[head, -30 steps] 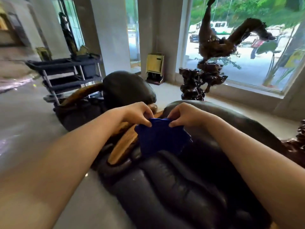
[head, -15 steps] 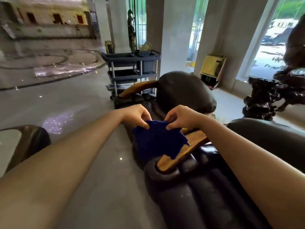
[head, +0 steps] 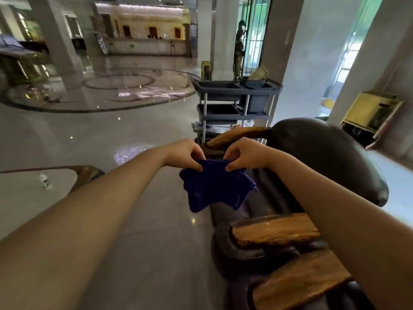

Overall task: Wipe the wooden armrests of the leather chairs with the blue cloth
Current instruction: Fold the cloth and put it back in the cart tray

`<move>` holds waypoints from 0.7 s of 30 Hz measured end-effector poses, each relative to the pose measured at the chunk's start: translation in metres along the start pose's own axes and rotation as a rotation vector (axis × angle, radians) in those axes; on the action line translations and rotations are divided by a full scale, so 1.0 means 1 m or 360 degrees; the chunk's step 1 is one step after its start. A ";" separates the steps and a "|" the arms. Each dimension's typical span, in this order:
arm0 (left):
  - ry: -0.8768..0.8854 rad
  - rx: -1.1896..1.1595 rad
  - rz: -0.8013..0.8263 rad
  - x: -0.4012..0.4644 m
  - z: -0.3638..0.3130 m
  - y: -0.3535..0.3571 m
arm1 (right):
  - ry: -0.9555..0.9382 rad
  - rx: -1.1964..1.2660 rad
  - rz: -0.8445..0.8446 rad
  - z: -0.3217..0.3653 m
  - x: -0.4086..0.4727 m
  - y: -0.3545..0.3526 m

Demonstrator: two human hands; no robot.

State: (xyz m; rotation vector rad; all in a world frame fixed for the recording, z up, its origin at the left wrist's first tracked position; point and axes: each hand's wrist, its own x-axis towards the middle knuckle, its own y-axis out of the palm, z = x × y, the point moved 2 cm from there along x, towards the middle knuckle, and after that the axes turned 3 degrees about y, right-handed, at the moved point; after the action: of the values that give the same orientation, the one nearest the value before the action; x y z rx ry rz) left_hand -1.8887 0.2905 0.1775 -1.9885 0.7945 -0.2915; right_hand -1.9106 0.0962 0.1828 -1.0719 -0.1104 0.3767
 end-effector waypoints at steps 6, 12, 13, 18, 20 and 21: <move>-0.0092 0.0005 -0.0033 0.061 0.088 -0.051 | -0.0069 -0.0029 0.0054 -0.009 0.132 -0.005; -0.0068 0.0021 -0.0036 0.138 0.180 -0.128 | -0.0065 0.0026 0.0015 -0.008 0.266 -0.023; -0.0060 0.0031 -0.0017 0.153 0.194 -0.143 | -0.0048 0.0039 0.0009 -0.008 0.289 -0.028; -0.0023 0.0063 0.0008 0.221 0.257 -0.210 | -0.0004 0.0124 -0.0052 -0.010 0.391 -0.053; -0.0021 0.0037 0.0019 0.244 0.283 -0.225 | 0.0005 0.0134 -0.0059 -0.013 0.427 -0.058; -0.0023 0.0031 0.0027 0.263 0.302 -0.237 | 0.0012 0.0135 -0.0061 -0.017 0.455 -0.062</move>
State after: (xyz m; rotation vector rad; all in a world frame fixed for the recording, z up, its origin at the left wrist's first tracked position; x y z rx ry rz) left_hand -1.4396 0.4121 0.1878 -1.9625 0.7961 -0.2737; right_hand -1.4667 0.2164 0.1859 -0.9859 -0.1075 0.3400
